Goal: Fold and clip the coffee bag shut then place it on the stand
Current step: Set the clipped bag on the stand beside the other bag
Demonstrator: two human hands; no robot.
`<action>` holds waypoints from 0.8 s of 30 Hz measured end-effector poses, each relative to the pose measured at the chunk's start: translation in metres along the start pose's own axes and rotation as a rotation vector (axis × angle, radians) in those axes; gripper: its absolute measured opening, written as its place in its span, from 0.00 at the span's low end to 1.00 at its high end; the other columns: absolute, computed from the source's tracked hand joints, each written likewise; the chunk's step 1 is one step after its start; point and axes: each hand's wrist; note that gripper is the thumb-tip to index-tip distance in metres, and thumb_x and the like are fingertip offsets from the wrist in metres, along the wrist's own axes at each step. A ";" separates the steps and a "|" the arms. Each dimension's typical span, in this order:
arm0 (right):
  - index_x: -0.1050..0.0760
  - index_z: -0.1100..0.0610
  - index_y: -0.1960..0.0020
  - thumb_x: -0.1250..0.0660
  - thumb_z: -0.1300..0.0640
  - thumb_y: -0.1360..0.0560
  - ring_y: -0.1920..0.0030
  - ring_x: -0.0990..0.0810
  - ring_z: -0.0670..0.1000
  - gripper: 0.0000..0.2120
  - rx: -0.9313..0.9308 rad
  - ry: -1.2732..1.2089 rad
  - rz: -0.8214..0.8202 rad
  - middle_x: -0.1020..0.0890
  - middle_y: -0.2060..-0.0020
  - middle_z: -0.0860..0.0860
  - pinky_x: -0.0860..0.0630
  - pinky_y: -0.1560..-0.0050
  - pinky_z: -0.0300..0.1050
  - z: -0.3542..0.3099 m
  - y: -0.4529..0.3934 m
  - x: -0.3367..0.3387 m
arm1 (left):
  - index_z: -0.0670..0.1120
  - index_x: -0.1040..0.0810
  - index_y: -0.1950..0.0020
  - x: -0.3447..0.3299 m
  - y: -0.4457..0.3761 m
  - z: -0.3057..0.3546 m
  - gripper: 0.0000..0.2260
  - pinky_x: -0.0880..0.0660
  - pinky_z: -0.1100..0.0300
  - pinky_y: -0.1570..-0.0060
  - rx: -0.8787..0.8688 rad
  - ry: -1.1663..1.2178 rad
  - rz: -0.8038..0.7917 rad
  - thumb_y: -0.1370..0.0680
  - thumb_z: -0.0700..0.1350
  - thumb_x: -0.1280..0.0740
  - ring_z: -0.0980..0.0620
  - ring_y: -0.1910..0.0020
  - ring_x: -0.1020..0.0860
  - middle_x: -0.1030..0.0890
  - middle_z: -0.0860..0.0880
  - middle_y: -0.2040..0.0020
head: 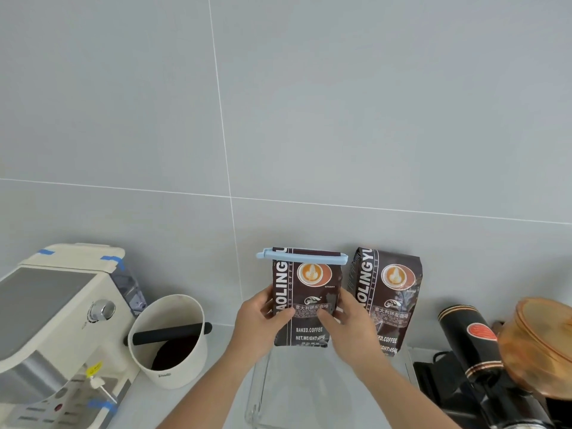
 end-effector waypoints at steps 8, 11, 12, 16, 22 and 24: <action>0.29 0.35 0.50 0.31 0.56 0.26 0.50 0.20 0.37 0.16 0.018 0.089 0.023 0.18 0.52 0.37 0.23 0.47 0.41 0.000 -0.008 -0.006 | 0.49 0.20 0.42 -0.006 -0.020 -0.009 0.16 0.21 0.51 0.44 -0.005 -0.083 0.056 0.30 0.44 0.25 0.53 0.46 0.19 0.18 0.48 0.44; 0.30 0.33 0.52 0.32 0.59 0.26 0.54 0.23 0.28 0.19 0.020 0.098 0.004 0.19 0.56 0.32 0.26 0.54 0.32 0.000 -0.008 -0.006 | 0.49 0.19 0.43 -0.008 -0.024 -0.007 0.16 0.20 0.50 0.45 0.002 -0.085 0.061 0.29 0.44 0.26 0.53 0.47 0.18 0.17 0.48 0.45; 0.29 0.33 0.49 0.32 0.59 0.26 0.54 0.24 0.26 0.20 0.017 0.085 -0.002 0.19 0.57 0.30 0.24 0.54 0.34 0.001 -0.008 -0.006 | 0.50 0.19 0.43 -0.010 -0.025 -0.008 0.15 0.20 0.50 0.45 0.000 -0.085 0.067 0.30 0.45 0.26 0.53 0.47 0.18 0.17 0.49 0.45; 0.31 0.38 0.37 0.33 0.58 0.27 0.53 0.22 0.30 0.24 0.014 0.071 -0.021 0.17 0.52 0.33 0.23 0.50 0.41 0.000 -0.009 -0.006 | 0.53 0.19 0.45 -0.014 -0.026 -0.006 0.14 0.19 0.49 0.48 0.012 -0.085 0.073 0.30 0.45 0.27 0.54 0.50 0.17 0.15 0.51 0.47; 0.29 0.38 0.39 0.34 0.56 0.26 0.52 0.18 0.39 0.20 0.012 0.071 -0.032 0.15 0.52 0.38 0.22 0.50 0.41 -0.003 -0.012 -0.005 | 0.54 0.19 0.47 -0.015 -0.027 -0.002 0.12 0.18 0.52 0.51 0.039 -0.078 0.074 0.28 0.42 0.27 0.53 0.51 0.17 0.15 0.51 0.49; 0.29 0.38 0.40 0.35 0.55 0.26 0.53 0.18 0.42 0.18 0.006 0.063 -0.038 0.15 0.53 0.39 0.20 0.49 0.44 -0.003 -0.012 -0.005 | 0.52 0.19 0.46 -0.015 -0.027 0.000 0.12 0.18 0.51 0.50 0.065 -0.086 0.075 0.28 0.42 0.26 0.52 0.51 0.17 0.15 0.50 0.49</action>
Point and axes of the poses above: each hand's wrist, its own y-axis away from the middle knuckle, its own x-axis out of the back of the hand, z = x × y
